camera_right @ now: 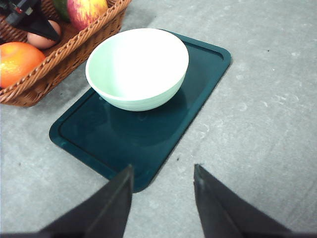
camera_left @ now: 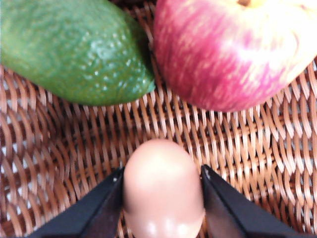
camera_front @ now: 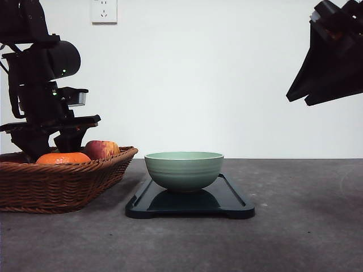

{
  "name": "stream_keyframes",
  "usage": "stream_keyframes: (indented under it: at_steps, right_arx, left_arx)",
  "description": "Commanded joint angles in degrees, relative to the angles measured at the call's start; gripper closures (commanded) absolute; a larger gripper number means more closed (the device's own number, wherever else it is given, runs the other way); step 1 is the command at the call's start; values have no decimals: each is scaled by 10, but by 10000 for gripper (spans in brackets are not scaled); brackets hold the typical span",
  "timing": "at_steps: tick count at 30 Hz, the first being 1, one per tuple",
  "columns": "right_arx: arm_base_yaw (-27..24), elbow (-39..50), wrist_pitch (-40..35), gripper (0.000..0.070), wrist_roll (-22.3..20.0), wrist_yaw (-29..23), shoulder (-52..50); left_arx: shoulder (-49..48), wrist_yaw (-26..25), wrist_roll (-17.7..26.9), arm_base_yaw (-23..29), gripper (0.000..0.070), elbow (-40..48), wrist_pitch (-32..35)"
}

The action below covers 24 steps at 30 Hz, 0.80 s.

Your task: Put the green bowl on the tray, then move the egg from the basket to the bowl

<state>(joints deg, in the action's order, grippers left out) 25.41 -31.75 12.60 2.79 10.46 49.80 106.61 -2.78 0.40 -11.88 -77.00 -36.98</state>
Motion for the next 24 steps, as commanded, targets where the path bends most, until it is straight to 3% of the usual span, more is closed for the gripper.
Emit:
stream_keyframes:
  at_steps: [1,17,24]
  right_arx:
    - [3,-3,-6,461,-5,-1,4]
    - [3,-3,-6,461,-4,-1,4]
    - [3,-3,-6,461,-4,-1,4]
  left_arx:
    - [12,2,0,-2,488,-18,-10]
    - [6,-8,1,-10,488,-188,-163]
    - [6,-95,2,-41,488,-247,-139]
